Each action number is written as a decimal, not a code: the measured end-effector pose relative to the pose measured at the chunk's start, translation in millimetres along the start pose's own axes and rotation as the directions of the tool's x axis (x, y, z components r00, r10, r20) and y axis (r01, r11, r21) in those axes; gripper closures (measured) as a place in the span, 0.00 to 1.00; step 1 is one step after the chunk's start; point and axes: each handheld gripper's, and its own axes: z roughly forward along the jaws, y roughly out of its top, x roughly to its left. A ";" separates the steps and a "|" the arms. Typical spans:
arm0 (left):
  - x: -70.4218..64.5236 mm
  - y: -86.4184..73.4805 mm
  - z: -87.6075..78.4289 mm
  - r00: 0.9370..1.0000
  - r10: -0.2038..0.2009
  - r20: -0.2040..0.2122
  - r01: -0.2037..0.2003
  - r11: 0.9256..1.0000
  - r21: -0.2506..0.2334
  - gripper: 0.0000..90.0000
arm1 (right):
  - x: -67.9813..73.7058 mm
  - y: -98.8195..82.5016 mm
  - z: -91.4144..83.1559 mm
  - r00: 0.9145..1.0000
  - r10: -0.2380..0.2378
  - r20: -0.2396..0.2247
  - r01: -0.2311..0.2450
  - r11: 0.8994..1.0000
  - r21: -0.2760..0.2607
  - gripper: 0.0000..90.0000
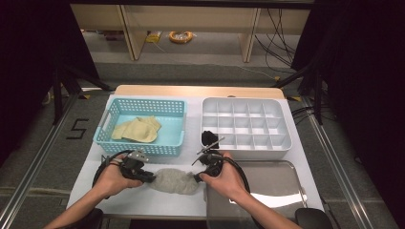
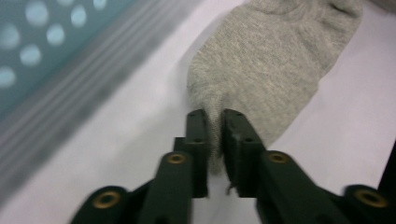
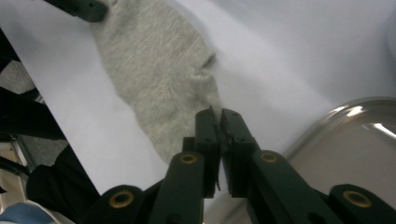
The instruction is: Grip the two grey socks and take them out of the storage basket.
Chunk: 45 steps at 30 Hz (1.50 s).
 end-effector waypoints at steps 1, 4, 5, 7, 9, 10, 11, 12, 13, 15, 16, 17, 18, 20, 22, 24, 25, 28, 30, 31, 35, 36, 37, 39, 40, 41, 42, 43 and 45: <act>1.4 -2.6 -2.7 1.000 -0.016 -0.001 0.016 1.000 -0.006 0.81 | 0.1 0.0 2.5 1.000 -0.013 0.011 0.013 1.000 0.003 0.92; 2.6 -5.8 -14.9 0.997 -0.074 -0.002 0.074 0.993 -0.097 0.64 | -1.2 -1.0 0.9 1.000 0.005 0.013 -0.005 1.000 -0.005 0.85; 3.6 -6.0 -22.2 0.996 -0.087 -0.004 0.086 0.988 -0.132 0.63 | -2.6 -1.3 -2.4 1.000 0.008 0.014 -0.008 1.000 -0.020 0.84; 8.7 -4.9 -41.6 0.994 -0.104 -0.025 0.097 0.977 -0.187 0.60 | -4.2 -1.6 -11.4 0.999 0.031 0.020 -0.030 0.998 -0.049 0.82; 13.5 -1.4 -55.5 0.991 -0.127 -0.040 0.113 0.963 -0.244 0.59 | -6.8 -1.6 -19.7 0.999 0.030 0.018 -0.028 0.996 -0.087 0.82; 17.4 1.3 -62.9 0.989 -0.141 -0.054 0.121 0.954 -0.274 0.59 | -7.4 -1.8 -24.1 0.999 0.032 0.024 -0.029 0.994 -0.102 0.82; 23.6 5.4 -70.9 0.984 -0.167 -0.066 0.138 0.938 -0.317 0.59 | -7.8 -2.3 -27.9 0.999 0.039 0.038 -0.035 0.993 -0.110 0.82; 28.0 8.3 -76.0 0.980 -0.185 -0.076 0.149 0.930 -0.337 0.59 | -7.4 -3.2 -31.8 0.999 0.043 0.021 -0.040 0.991 -0.126 0.82; 35.1 12.5 -82.6 0.977 -0.189 -0.102 0.143 0.926 -0.350 0.59 | -8.5 -3.8 -33.9 0.999 0.034 0.031 -0.029 0.990 -0.137 0.82; 50.0 22.7 -91.2 0.965 -0.225 -0.138 0.161 0.915 -0.370 0.60 | -8.6 -5.6 -39.5 0.999 0.033 0.007 -0.032 0.988 -0.149 0.81; 58.3 28.1 -92.7 0.957 -0.236 -0.170 0.162 0.917 -0.365 0.60 | -9.9 -6.5 -42.0 0.999 0.038 0.021 -0.034 0.987 -0.159 0.81; 70.1 34.1 -92.7 0.947 -0.243 -0.210 0.162 0.926 -0.341 0.60 | -10.4 -7.2 -44.4 0.999 0.034 0.021 -0.030 0.985 -0.170 0.81; 77.3 37.5 -93.8 0.939 -0.250 -0.239 0.171 0.936 -0.307 0.60 | -10.3 -7.7 -46.8 0.999 0.039 0.016 -0.036 0.983 -0.179 0.81; 95.7 44.9 -88.6 0.920 -0.263 -0.291 0.184 0.945 -0.271 0.60 | -13.1 -8.1 -49.4 1.000 0.014 0.022 -0.010 0.979 -0.205 0.81; 111.1 49.7 -78.9 0.901 -0.307 -0.306 0.230 0.937 -0.262 0.59 | -13.7 -8.8 -52.9 0.999 0.023 0.028 -0.017 0.976 -0.215 0.81; 123.7 52.5 -70.7 0.886 -0.338 -0.319 0.271 0.934 -0.234 0.58 | -15.2 -9.6 -55.7 0.999 0.027 0.031 -0.019 0.976 -0.219 0.81; 129.9 51.7 -68.1 0.892 -0.329 -0.311 0.274 0.939 -0.208 0.57 | -14.6 -10.0 -56.7 0.999 0.041 0.029 -0.034 0.975 -0.219 0.81; 147.5 50.9 -56.9 0.877 -0.379 -0.294 0.359 0.925 -0.123 0.56 | -17.2 -10.2 -56.5 0.999 0.041 0.036 -0.031 0.972 -0.232 0.81; 153.7 50.3 -50.2 0.866 -0.398 -0.301 0.379 0.917 -0.123 0.56 | -17.5 -10.2 -56.4 0.999 0.040 0.034 -0.031 0.973 -0.230 0.81; 156.1 51.3 -49.9 0.866 -0.394 -0.308 0.389 0.918 -0.082 0.55 | -17.5 -10.2 -56.3 0.999 0.040 0.034 -0.031 0.973 -0.230 0.81; 157.2 55.2 -40.3 0.852 -0.430 -0.298 0.434 0.899 -0.056 0.56 | -17.2 -9.4 -56.2 0.999 0.032 0.032 -0.024 0.975 -0.223 0.81; 157.1 56.4 -38.4 0.856 -0.423 -0.298 0.432 0.901 -0.040 0.56 | -16.5 -9.1 -56.2 0.999 0.034 0.031 -0.026 0.975 -0.223 0.81; 157.3 57.0 -36.0 0.859 -0.414 -0.301 0.428 0.904 -0.023 0.57 | -15.4 -9.1 -56.5 0.999 0.038 0.026 -0.031 0.975 -0.221 0.81; 157.6 57.5 -31.5 0.852 -0.423 -0.309 0.442 0.897 -0.010 0.58 | -14.6 -9.6 -56.9 0.999 0.046 0.026 -0.039 0.974 -0.221 0.81; 158.6 57.5 -30.2 0.852 -0.419 -0.313 0.440 0.898 -0.006 0.58 | -14.8 -9.8 -56.7 0.999 0.040 0.025 -0.033 0.973 -0.226 0.81; 159.2 57.7 -30.3 0.855 -0.404 -0.325 0.432 0.902 0.015 0.58 | -15.4 -9.9 -57.8 0.999 0.033 0.029 -0.026 0.975 -0.220 0.81; 161.0 57.7 -29.7 0.862 -0.380 -0.336 0.409 0.912 0.018 0.58 | -15.7 -10.1 -57.6 0.999 0.033 0.027 -0.026 0.975 -0.222 0.81; 162.8 57.7 -29.8 0.866 -0.361 -0.347 0.395 0.918 0.031 0.58 | -16.0 -10.3 -57.6 0.999 0.033 0.026 -0.026 0.975 -0.222 0.81; 163.3 57.5 -28.5 0.863 -0.364 -0.352 0.404 0.913 0.047 0.58 | -16.5 -10.5 -57.3 0.999 0.030 0.024 -0.024 0.975 -0.221 0.81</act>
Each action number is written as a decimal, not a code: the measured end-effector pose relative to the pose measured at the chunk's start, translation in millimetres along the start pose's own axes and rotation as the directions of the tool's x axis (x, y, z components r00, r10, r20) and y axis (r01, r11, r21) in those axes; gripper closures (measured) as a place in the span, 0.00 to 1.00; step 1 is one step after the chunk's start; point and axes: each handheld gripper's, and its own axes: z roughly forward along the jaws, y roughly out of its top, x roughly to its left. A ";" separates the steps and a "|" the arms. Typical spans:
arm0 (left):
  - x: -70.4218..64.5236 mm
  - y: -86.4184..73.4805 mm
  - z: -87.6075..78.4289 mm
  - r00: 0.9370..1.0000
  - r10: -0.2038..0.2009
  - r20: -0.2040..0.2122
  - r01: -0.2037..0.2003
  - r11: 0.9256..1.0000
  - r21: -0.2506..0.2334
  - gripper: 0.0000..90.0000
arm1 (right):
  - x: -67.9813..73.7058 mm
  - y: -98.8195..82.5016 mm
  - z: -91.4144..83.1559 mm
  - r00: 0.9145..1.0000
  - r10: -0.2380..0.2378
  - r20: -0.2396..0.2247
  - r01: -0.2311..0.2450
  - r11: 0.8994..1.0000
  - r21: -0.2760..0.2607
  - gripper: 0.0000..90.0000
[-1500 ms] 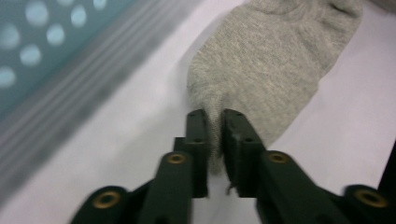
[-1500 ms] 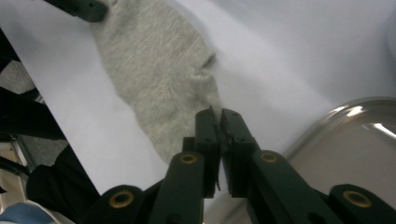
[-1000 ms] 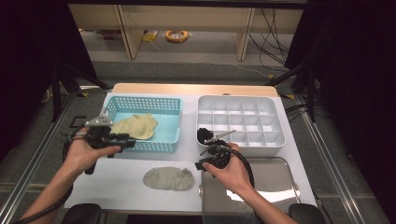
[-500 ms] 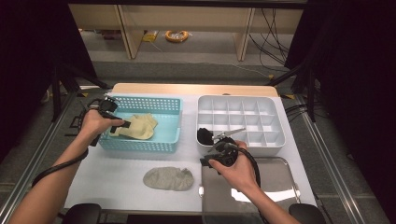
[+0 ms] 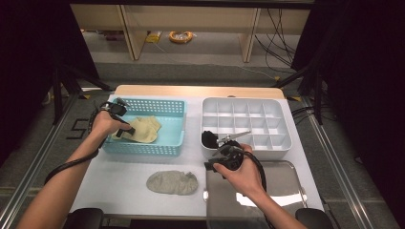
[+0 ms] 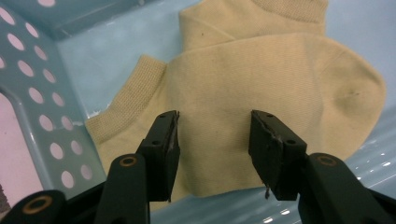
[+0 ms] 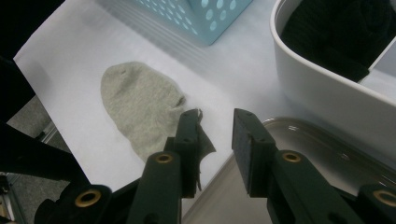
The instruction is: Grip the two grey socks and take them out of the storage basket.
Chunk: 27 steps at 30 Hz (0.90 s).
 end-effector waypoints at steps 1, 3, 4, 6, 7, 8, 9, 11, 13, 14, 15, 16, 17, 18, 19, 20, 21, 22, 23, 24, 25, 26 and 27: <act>-1.9 -0.8 2.0 0.999 -0.036 0.014 0.036 0.999 0.002 0.58 | 0.0 0.0 0.1 1.000 0.001 0.001 -0.001 1.000 0.001 0.81; 0.5 -0.2 3.4 1.000 -0.011 0.012 0.011 1.000 0.013 0.62 | 0.2 0.2 0.1 1.000 -0.001 0.003 0.001 1.000 0.002 0.81; 0.1 -0.7 4.4 1.000 -0.014 0.011 0.014 1.000 0.017 0.65 | 1.1 0.3 -0.3 1.000 0.004 0.002 -0.004 1.000 0.005 0.81; 0.8 -0.6 5.9 1.000 -0.010 0.007 0.010 0.999 0.040 0.72 | 0.6 0.5 -0.1 1.000 -0.002 0.003 0.002 1.000 0.001 0.81; -1.3 -1.7 7.1 0.999 -0.047 0.021 0.045 0.998 0.047 0.76 | 1.1 0.5 -0.6 1.000 0.002 0.004 -0.002 1.000 0.002 0.81; -1.0 -1.6 7.3 0.999 -0.041 0.017 0.040 0.998 0.052 0.80 | 0.8 0.5 -0.2 1.000 0.002 0.001 -0.002 1.000 -0.001 0.81; -1.7 -1.7 8.0 0.999 -0.046 0.016 0.045 0.998 0.051 0.84 | 0.6 0.6 -0.3 1.000 0.002 0.000 -0.002 1.000 -0.002 0.81; -1.6 -1.6 8.0 0.999 -0.042 0.017 0.041 0.998 0.055 0.92 | 0.6 0.6 -0.6 1.000 0.003 0.001 -0.003 1.000 -0.004 0.81; -2.1 -1.7 6.3 0.999 -0.045 0.025 0.044 0.998 0.039 0.98 | 0.8 0.4 -0.8 1.000 0.004 0.004 -0.004 1.000 -0.012 0.81; -3.3 -1.7 4.3 0.998 -0.051 0.029 0.050 0.998 0.026 0.99 | 0.7 0.4 -1.1 1.000 0.004 0.005 -0.003 1.000 -0.013 0.81; -5.0 -1.3 0.2 0.998 -0.057 0.037 0.057 0.998 0.005 0.99 | 1.0 0.3 -1.6 1.000 0.003 0.005 -0.003 1.000 -0.014 0.81; -5.0 -1.3 0.2 0.998 -0.057 0.037 0.057 0.998 0.005 0.99 | 2.5 0.3 -2.2 1.000 0.019 0.002 -0.019 1.000 -0.013 0.81; -7.2 -0.2 -7.3 0.998 -0.057 0.038 0.058 0.998 -0.032 1.00 | 2.5 0.5 -2.6 1.000 0.021 0.004 -0.021 1.000 -0.012 0.81; -7.8 0.8 -12.8 0.999 -0.037 0.033 0.039 0.998 -0.045 1.00 | 2.8 0.7 -3.1 1.000 0.024 0.004 -0.024 1.000 -0.013 0.81; -9.7 2.1 -18.0 0.999 -0.031 0.034 0.033 0.998 -0.059 1.00 | 1.7 1.0 -3.5 1.000 0.006 0.004 -0.006 1.000 -0.020 0.81; -12.6 3.4 -22.6 0.999 -0.033 0.039 0.036 0.996 -0.087 1.00 | 1.7 1.3 -4.2 1.000 0.009 0.009 -0.009 1.000 -0.021 0.81; -13.6 6.4 -30.2 0.999 0.011 0.040 -0.006 0.994 -0.105 1.00 | 1.9 1.6 -4.6 1.000 0.009 0.006 -0.009 1.000 -0.023 0.81; -17.6 8.1 -35.3 0.999 0.011 0.050 -0.004 0.991 -0.134 1.00 | 1.9 1.8 -5.9 1.000 0.007 0.008 -0.007 1.000 -0.023 0.81; -20.3 9.8 -39.5 0.998 0.022 0.055 -0.014 0.989 -0.148 1.00 | 2.3 1.9 -6.3 1.000 0.018 0.011 -0.018 1.000 -0.019 0.81; -25.0 11.8 -43.7 0.998 0.028 0.060 -0.016 0.983 -0.184 1.00 | 2.2 2.0 -6.4 1.000 0.017 0.011 -0.017 1.000 -0.020 0.81; -29.2 14.5 -48.4 0.997 0.042 0.067 -0.027 0.979 -0.203 1.00 | 2.1 2.1 -6.4 1.000 0.018 0.011 -0.017 1.000 -0.020 0.81; -34.2 17.0 -51.7 0.996 0.055 0.069 -0.037 0.971 -0.238 1.00 | 2.1 2.1 -6.3 1.000 0.018 0.012 -0.017 1.000 -0.020 0.81; -39.3 19.7 -54.8 0.995 0.069 0.074 -0.048 0.965 -0.258 1.00 | 2.1 2.0 -6.2 1.000 0.017 0.012 -0.017 1.000 -0.020 0.81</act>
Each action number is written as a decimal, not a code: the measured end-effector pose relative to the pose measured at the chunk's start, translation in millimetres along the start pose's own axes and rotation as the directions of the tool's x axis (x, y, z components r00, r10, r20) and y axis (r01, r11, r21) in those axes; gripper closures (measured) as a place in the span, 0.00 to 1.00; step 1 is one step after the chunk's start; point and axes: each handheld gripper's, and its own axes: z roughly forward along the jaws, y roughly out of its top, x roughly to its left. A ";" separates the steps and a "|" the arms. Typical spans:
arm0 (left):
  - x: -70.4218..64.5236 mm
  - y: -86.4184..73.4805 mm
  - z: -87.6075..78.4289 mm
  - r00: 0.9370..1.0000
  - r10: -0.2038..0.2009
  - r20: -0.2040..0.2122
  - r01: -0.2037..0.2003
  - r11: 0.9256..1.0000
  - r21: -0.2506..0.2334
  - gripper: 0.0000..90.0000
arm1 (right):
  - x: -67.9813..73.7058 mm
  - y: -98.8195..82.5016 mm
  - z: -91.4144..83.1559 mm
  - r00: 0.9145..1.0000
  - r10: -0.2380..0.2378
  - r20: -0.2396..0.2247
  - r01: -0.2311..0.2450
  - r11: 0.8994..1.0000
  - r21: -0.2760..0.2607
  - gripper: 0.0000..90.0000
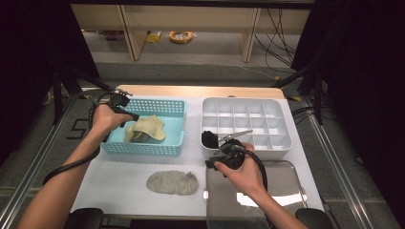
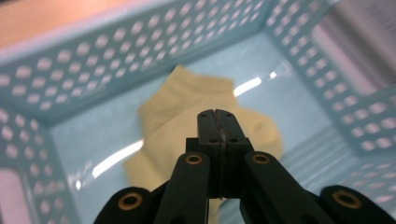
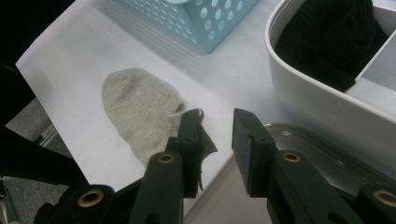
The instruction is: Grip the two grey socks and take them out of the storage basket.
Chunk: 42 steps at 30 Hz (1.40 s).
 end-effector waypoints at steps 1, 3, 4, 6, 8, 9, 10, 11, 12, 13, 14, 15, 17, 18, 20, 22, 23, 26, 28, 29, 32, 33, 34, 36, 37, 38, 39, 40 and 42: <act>-6.6 4.4 -1.6 1.000 0.013 0.006 -0.013 1.000 -0.024 1.00 | 0.0 -0.1 0.1 1.000 -0.001 0.000 0.001 1.000 0.001 0.81; -15.0 10.1 -2.8 0.999 0.035 0.012 -0.035 0.999 -0.042 1.00 | -0.6 -0.2 0.5 1.000 -0.009 -0.001 0.009 1.000 -0.005 0.81; -19.3 12.6 -2.1 0.999 0.051 0.016 -0.051 0.998 -0.036 1.00 | 0.8 -0.4 0.0 1.000 0.009 -0.004 -0.009 1.000 0.003 0.81; -23.2 15.8 0.4 0.997 0.073 0.019 -0.072 0.997 -0.024 1.00 | -0.5 -0.6 0.0 1.000 0.000 -0.002 0.000 1.000 0.001 0.81; -22.2 15.7 4.6 0.997 0.074 -0.024 -0.075 0.997 -0.029 0.99 | -0.9 -0.8 -0.7 1.000 -0.006 -0.003 0.006 1.000 0.000 0.81; -18.8 14.4 7.8 0.997 0.060 -0.037 -0.061 0.998 -0.018 0.95 | -1.1 -1.0 -1.0 1.000 -0.003 -0.003 0.003 1.000 0.003 0.80; -16.4 13.2 9.8 0.998 0.047 -0.038 -0.047 0.999 -0.010 0.88 | -1.5 -1.3 -0.7 1.000 -0.002 -0.005 0.002 1.000 0.001 0.80; -12.9 11.8 11.5 0.998 0.034 -0.046 -0.034 0.999 0.004 0.84 | -2.1 -1.3 -0.8 1.000 0.000 0.003 0.000 1.000 0.004 0.80; -10.1 9.2 15.0 0.998 0.023 -0.058 -0.023 1.000 -0.007 0.79 | -0.2 -1.5 -1.0 1.000 0.027 -0.005 -0.027 1.000 0.014 0.80; -6.9 7.8 16.6 0.998 0.018 -0.065 -0.016 0.999 0.031 0.74 | -3.1 -1.3 -0.2 1.000 -0.003 0.003 0.003 1.000 0.005 0.80; -4.2 5.7 19.4 0.998 0.004 -0.069 0.000 0.998 0.063 0.67 | -3.1 -1.2 0.2 1.000 0.000 0.005 0.000 1.000 0.004 0.79; -1.4 3.1 22.8 0.997 -0.008 -0.070 0.013 0.997 0.074 0.61 | -2.2 -1.2 0.4 1.000 0.008 0.001 -0.008 1.000 0.008 0.79; 4.4 -0.4 28.4 0.996 -0.036 -0.084 0.045 0.993 0.112 0.56 | -2.3 -0.9 1.7 1.000 -0.007 -0.008 0.007 1.000 0.004 0.79; 5.8 -1.7 30.6 0.995 -0.048 -0.088 0.059 0.990 0.127 0.51 | -1.7 -0.7 1.7 1.000 -0.002 -0.004 0.002 1.000 0.009 0.79; 9.7 -5.0 36.8 0.993 -0.071 -0.091 0.084 0.986 0.141 0.49 | -1.5 -0.6 2.4 1.000 -0.012 -0.007 0.012 1.000 0.007 0.79; 12.1 -7.4 41.5 0.991 -0.083 -0.100 0.101 0.979 0.179 0.48 | -1.5 -0.8 2.7 1.000 -0.010 -0.006 0.010 1.000 0.009 0.79; 13.9 -8.6 43.5 0.993 -0.073 -0.096 0.091 0.976 0.196 0.49 | -1.3 -0.9 2.5 1.000 -0.005 -0.003 0.005 1.000 0.011 0.79; 15.9 -11.7 48.8 0.995 -0.057 -0.087 0.077 0.969 0.236 0.57 | -2.5 -1.1 2.3 1.000 -0.011 -0.007 0.011 1.000 0.007 0.78; 16.6 -13.6 51.8 0.995 -0.052 -0.082 0.071 0.964 0.257 0.60 | -2.7 -1.1 2.1 1.000 -0.011 -0.007 0.011 1.000 0.006 0.78; 14.2 -15.2 53.5 0.993 -0.079 -0.085 0.099 0.959 0.266 0.61 | -2.7 -1.1 1.9 1.000 -0.012 -0.007 0.012 1.000 0.006 0.78; 13.1 -18.1 58.6 0.995 -0.065 -0.080 0.086 0.950 0.300 0.68 | -2.5 -1.2 1.7 1.000 -0.014 -0.006 0.014 1.000 0.005 0.78; 14.4 -18.4 59.9 0.996 -0.038 -0.075 0.059 0.950 0.306 0.69 | -2.3 -1.2 1.6 1.000 -0.010 -0.002 0.010 1.000 0.007 0.78; 12.7 -19.7 61.9 0.996 -0.060 -0.072 0.079 0.947 0.310 0.71 | -2.3 -1.1 1.6 1.000 -0.010 -0.002 0.010 1.000 0.006 0.78; 11.7 -20.9 64.6 0.996 -0.055 -0.075 0.076 0.942 0.326 0.77 | -2.1 -1.0 1.3 1.000 -0.010 -0.002 0.010 1.000 0.004 0.78; 11.7 -20.9 64.6 0.996 -0.055 -0.075 0.076 0.942 0.326 0.80 | -1.8 -1.0 0.9 1.000 -0.007 -0.001 0.007 1.000 0.005 0.78; 11.3 -21.0 65.8 0.996 -0.019 -0.083 0.046 0.938 0.343 0.84 | -0.8 -1.1 0.6 1.000 0.002 -0.009 -0.002 1.000 0.008 0.78; 11.2 -20.9 65.9 0.996 -0.010 -0.086 0.040 0.936 0.350 0.86 | -1.0 -1.1 0.4 1.000 -0.001 -0.006 0.001 1.000 0.006 0.78; 10.5 -21.5 67.1 0.996 -0.010 -0.089 0.040 0.938 0.345 0.88 | -0.8 -1.2 0.3 1.000 0.002 -0.004 -0.002 1.000 0.007 0.78; 9.5 -22.8 69.0 0.996 -0.015 -0.090 0.045 0.939 0.340 0.93 | -1.3 -1.2 0.4 1.000 -0.003 -0.002 0.003 1.000 0.006 0.78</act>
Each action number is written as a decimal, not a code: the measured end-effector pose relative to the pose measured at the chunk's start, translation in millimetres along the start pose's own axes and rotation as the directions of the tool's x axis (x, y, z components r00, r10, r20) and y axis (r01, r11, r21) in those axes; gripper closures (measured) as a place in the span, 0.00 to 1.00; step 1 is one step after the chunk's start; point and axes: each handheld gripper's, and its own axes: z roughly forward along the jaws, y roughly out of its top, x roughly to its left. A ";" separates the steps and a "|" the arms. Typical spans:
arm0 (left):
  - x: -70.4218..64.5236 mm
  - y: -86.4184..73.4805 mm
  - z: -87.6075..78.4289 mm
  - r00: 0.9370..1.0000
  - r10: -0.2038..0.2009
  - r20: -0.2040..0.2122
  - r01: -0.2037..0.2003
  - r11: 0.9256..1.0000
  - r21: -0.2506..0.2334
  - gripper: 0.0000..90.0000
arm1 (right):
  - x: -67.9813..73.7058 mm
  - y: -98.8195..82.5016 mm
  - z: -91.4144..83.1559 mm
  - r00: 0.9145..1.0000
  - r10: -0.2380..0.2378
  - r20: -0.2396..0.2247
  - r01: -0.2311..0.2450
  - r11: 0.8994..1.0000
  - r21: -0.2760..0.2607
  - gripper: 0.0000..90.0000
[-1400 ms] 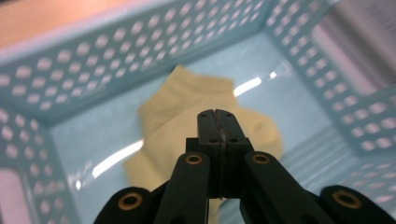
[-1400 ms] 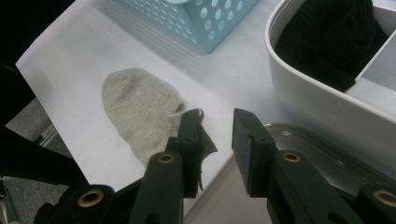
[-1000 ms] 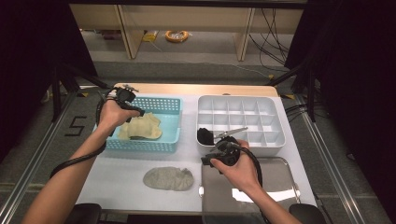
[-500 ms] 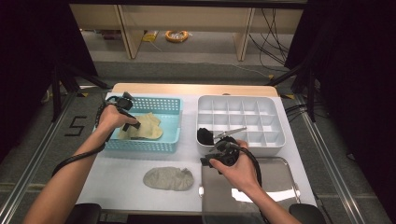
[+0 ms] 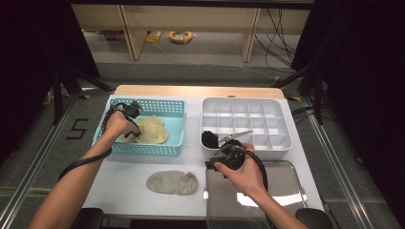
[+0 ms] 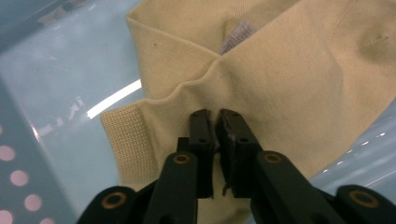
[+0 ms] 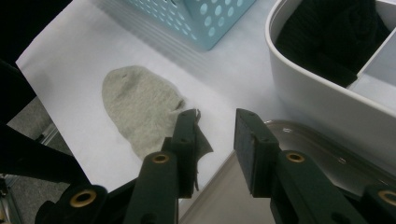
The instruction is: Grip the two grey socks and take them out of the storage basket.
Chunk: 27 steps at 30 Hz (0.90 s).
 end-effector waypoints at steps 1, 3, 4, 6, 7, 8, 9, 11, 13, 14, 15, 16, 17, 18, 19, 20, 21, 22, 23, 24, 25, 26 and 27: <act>0.1 -0.1 0.6 1.000 0.004 -0.002 -0.004 1.000 0.003 0.95 | 0.1 0.0 0.0 1.000 0.000 0.001 0.000 1.000 0.000 0.78; -0.9 -0.6 2.8 1.000 0.004 -0.004 -0.004 1.000 0.001 0.98 | 0.1 -0.2 0.0 1.000 0.000 0.001 0.000 1.000 0.000 0.78; -0.6 -0.4 2.8 1.000 0.018 -0.010 -0.018 1.000 0.007 0.99 | 2.4 -0.4 -0.6 1.000 0.026 -0.005 -0.026 1.000 0.009 0.78; -2.3 -0.4 2.0 1.000 0.003 -0.013 -0.003 1.000 -0.007 1.00 | 0.0 -0.1 0.0 1.000 -0.005 -0.001 0.005 1.000 -0.006 0.78; -2.3 -0.4 2.0 1.000 0.003 -0.013 -0.003 1.000 -0.007 1.00 | 0.0 -0.1 0.0 1.000 -0.005 -0.001 0.005 1.000 -0.006 0.78; -2.0 -0.5 -1.0 1.000 0.008 -0.021 -0.008 1.000 -0.018 1.00 | 0.1 -0.1 -0.4 1.000 -0.002 0.002 0.002 1.000 -0.003 0.78; -0.6 0.1 -7.6 1.000 0.002 -0.031 -0.004 0.999 -0.036 1.00 | 0.2 -0.2 -0.5 1.000 -0.003 -0.001 0.003 1.000 -0.004 0.78; 3.3 0.5 -16.4 0.999 0.005 -0.035 -0.007 0.998 -0.060 1.00 | 0.6 -0.3 -1.0 1.000 0.001 -0.001 -0.001 1.000 -0.001 0.78; 10.3 0.0 -29.3 0.999 0.018 -0.034 -0.021 0.995 -0.101 1.00 | 0.6 -0.2 -1.0 1.000 0.002 0.000 -0.002 1.000 -0.002 0.78; 12.1 -0.5 -33.8 0.999 0.014 -0.035 -0.018 0.993 -0.117 1.00 | 0.6 -0.1 -1.1 1.000 0.001 0.000 -0.001 1.000 -0.002 0.78; 12.7 -1.5 -39.8 0.999 -0.006 -0.045 0.000 0.991 -0.133 1.00 | 0.6 -0.1 -1.2 1.000 0.002 0.002 -0.002 1.000 -0.003 0.78; 13.7 -2.7 -44.7 0.999 -0.024 -0.039 0.018 0.989 -0.146 1.00 | 0.0 0.0 -1.2 1.000 -0.007 -0.002 0.007 1.000 -0.008 0.78; 16.6 -3.5 -49.9 0.999 -0.019 -0.042 0.012 0.986 -0.166 1.00 | -0.5 0.1 -1.1 1.000 -0.014 -0.001 0.014 1.000 -0.013 0.78; 18.6 -4.9 -56.2 0.998 -0.029 -0.048 0.020 0.983 -0.184 1.00 | 0.3 0.2 -1.8 1.000 -0.001 -0.001 0.001 1.000 -0.005 0.78; 20.9 -6.0 -61.6 0.998 -0.041 -0.045 0.031 0.977 -0.211 1.00 | 0.5 0.2 -1.8 1.000 0.001 -0.002 -0.001 1.000 -0.005 0.78; 23.6 -6.9 -66.4 0.998 -0.046 -0.050 0.033 0.973 -0.230 1.00 | 0.6 0.2 -1.9 1.000 -0.001 -0.002 0.001 1.000 -0.004 0.78; 26.6 -7.9 -72.7 0.996 -0.061 -0.058 0.044 0.966 -0.254 1.00 | 0.0 0.0 -1.2 1.000 -0.008 0.000 0.008 1.000 -0.008 0.78; 29.4 -8.9 -77.4 0.995 -0.082 -0.062 0.061 0.954 -0.294 1.00 | 0.5 -0.2 -1.4 1.000 0.003 0.001 -0.003 1.000 -0.001 0.78; 32.5 -9.9 -82.9 0.993 -0.094 -0.072 0.067 0.947 -0.313 1.00 | 0.0 -0.2 -1.0 1.000 -0.002 0.005 0.002 1.000 -0.003 0.78; 35.3 -10.6 -87.1 0.991 -0.107 -0.078 0.076 0.940 -0.334 1.00 | 0.3 -0.3 -0.4 1.000 0.002 0.003 -0.002 1.000 -0.001 0.78; 38.0 -11.2 -90.9 0.989 -0.120 -0.083 0.083 0.930 -0.358 1.00 | 0.0 -0.2 0.0 1.000 -0.001 0.003 0.001 1.000 0.000 0.78; 39.8 -12.0 -94.2 0.987 -0.135 -0.090 0.090 0.917 -0.389 1.00 | 0.6 -0.2 0.5 1.000 0.003 0.003 -0.003 1.000 0.002 0.78; 41.3 -12.5 -98.2 0.985 -0.147 -0.092 0.097 0.907 -0.409 1.00 | 0.8 -0.2 0.9 1.000 0.001 -0.001 -0.001 1.000 0.002 0.78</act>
